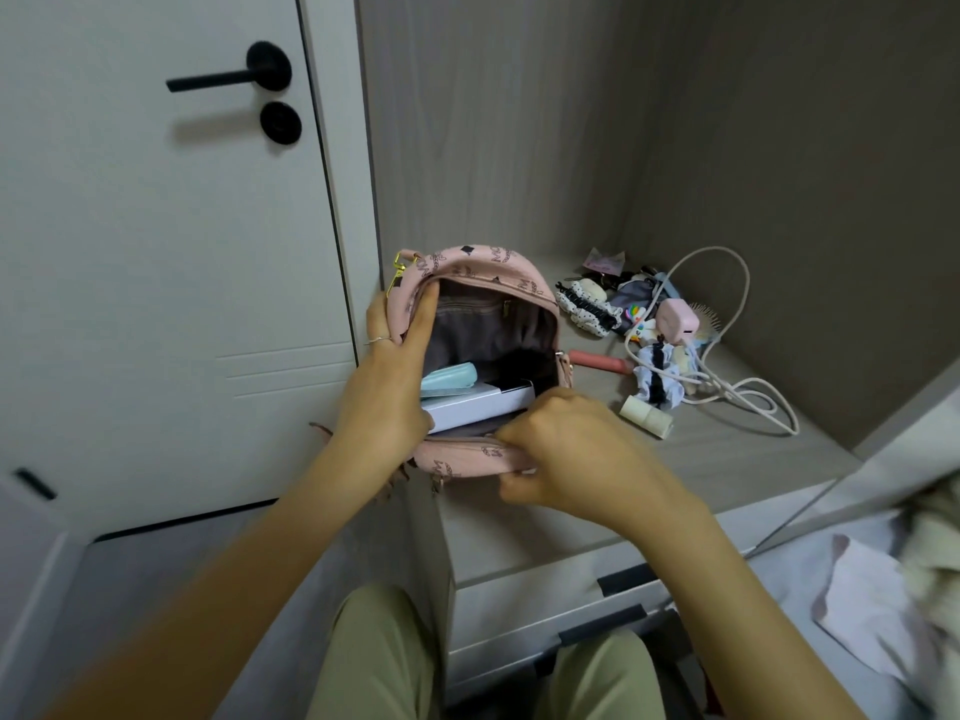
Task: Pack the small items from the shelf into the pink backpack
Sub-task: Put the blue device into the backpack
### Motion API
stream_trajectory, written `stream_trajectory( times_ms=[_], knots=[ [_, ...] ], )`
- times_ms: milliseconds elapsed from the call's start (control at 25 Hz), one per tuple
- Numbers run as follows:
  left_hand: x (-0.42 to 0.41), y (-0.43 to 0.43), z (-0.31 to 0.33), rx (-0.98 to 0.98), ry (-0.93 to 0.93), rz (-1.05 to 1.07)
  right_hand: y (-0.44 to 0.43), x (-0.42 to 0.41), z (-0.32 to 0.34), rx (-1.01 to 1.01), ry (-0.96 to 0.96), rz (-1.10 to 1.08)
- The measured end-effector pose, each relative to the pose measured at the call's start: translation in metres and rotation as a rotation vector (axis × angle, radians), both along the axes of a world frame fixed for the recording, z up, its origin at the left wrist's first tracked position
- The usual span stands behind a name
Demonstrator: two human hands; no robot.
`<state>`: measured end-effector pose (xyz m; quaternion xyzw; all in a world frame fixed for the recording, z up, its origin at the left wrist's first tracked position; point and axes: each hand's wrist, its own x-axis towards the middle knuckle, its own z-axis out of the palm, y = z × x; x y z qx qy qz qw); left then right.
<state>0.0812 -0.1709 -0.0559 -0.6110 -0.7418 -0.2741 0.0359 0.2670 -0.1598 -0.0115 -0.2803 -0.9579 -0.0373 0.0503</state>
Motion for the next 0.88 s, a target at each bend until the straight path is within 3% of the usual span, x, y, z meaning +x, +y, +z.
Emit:
stream_trajectory(
  times_ms=[320, 440, 520, 560, 600, 680, 760, 880],
  knots=[
    [0.004, 0.009, 0.004, 0.046, 0.049, 0.007, -0.006, 0.01, -0.032, 0.126, 0.112, 0.082],
    [-0.002, 0.003, -0.001, 0.029, 0.063, -0.032, -0.005, 0.031, -0.051, -0.193, 0.564, 0.084],
    [-0.006, 0.001, -0.001, 0.02, 0.072, -0.048, 0.011, 0.048, -0.061, -0.361, 0.933, -0.143],
    [-0.008, 0.002, 0.0, 0.013, 0.07, -0.048, 0.023, 0.057, -0.064, -0.401, 0.998, -0.309],
    [-0.009, 0.004, 0.002, 0.003, 0.063, -0.05, 0.036, 0.064, -0.068, -0.427, 0.948, -0.457],
    [-0.013, 0.007, 0.005, -0.022, 0.035, -0.061, 0.054, 0.07, -0.078, -0.529, 0.586, -0.593],
    [-0.017, 0.009, 0.005, -0.041, 0.015, -0.065, 0.058, 0.064, -0.091, -0.608, 0.268, -0.537],
    [-0.02, 0.009, 0.003, -0.046, 0.016, -0.059, 0.06, 0.046, -0.104, -0.451, 0.145, -0.459]
  ],
)
